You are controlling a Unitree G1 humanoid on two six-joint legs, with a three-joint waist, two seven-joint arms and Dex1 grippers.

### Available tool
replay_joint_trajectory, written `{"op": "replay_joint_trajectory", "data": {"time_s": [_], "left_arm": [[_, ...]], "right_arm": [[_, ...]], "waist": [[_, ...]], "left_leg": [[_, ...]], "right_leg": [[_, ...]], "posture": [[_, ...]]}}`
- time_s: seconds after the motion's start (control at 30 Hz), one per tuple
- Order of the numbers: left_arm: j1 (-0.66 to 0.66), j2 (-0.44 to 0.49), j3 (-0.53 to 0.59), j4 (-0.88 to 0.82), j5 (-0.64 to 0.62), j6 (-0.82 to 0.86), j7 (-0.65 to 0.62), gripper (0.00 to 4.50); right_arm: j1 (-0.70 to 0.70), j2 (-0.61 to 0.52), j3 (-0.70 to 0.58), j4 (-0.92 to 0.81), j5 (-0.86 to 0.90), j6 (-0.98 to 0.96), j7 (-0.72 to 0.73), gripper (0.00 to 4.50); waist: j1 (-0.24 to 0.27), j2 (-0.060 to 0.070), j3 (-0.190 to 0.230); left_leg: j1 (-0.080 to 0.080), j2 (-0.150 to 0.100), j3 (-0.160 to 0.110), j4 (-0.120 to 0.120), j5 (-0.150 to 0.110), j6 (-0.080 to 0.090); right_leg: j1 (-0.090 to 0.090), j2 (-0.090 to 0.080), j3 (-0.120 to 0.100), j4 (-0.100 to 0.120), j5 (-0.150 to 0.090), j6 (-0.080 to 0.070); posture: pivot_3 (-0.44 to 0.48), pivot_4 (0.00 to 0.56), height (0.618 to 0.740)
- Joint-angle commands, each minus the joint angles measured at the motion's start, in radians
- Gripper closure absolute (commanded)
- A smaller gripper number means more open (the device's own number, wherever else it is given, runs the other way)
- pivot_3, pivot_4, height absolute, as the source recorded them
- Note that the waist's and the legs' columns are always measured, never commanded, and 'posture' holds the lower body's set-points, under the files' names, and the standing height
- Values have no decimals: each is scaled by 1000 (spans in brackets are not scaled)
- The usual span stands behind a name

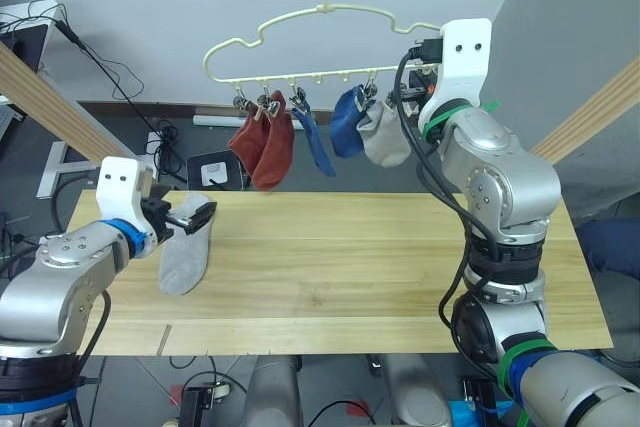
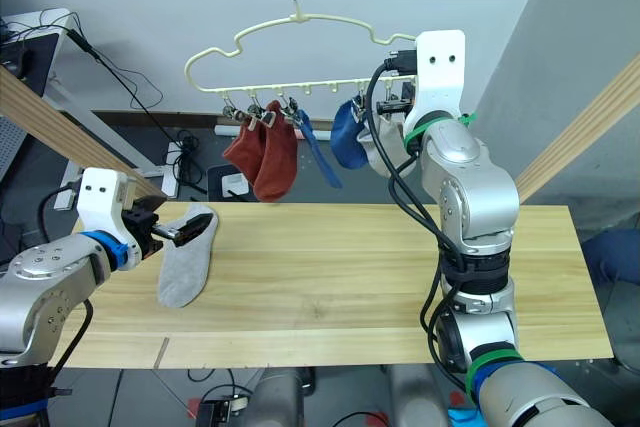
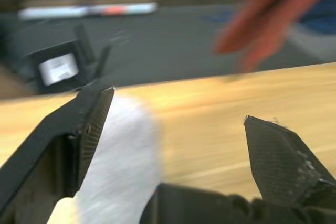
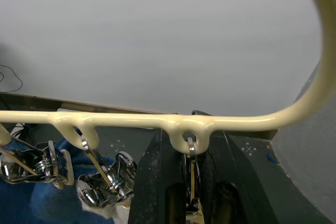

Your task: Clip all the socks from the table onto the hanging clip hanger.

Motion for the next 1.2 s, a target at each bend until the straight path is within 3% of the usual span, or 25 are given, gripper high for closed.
{"op": "replay_joint_trajectory", "data": {"time_s": [0.03,0.43,1.0,1.1,1.2], "left_arm": [[9,-23,7,41,66,-59,17,46],[-54,-156,-42,340,195,-219,23,46],[-22,-217,-66,412,244,-133,42,46],[-20,-214,-69,419,252,-140,37,589],[-18,-215,-66,420,253,-141,33,1480]], "right_arm": [[-16,-2,-12,-60,-3,-2,-9,4255],[-10,-11,-18,-99,-8,43,-12,4255],[-10,-16,-25,-133,-9,89,-22,4255],[-8,-15,-24,-138,-9,93,-23,4255],[-8,-15,-25,-138,-8,94,-22,4255]], "waist": [[0,0,0],[-1,0,0],[-15,1,0],[-17,1,-1],[-21,1,-1]], "left_leg": [[0,0,0,0,0,0],[0,0,0,0,0,0],[3,0,0,1,0,0],[3,0,0,1,0,0],[3,0,0,1,0,0]], "right_leg": [[0,0,0,0,0,0],[0,0,0,0,0,0],[3,0,0,1,0,0],[3,0,0,1,0,0],[3,0,0,1,0,0]], "posture": [[-148,334,740],[-191,344,740],[-220,357,740],[-220,356,740],[-220,356,740]]}}
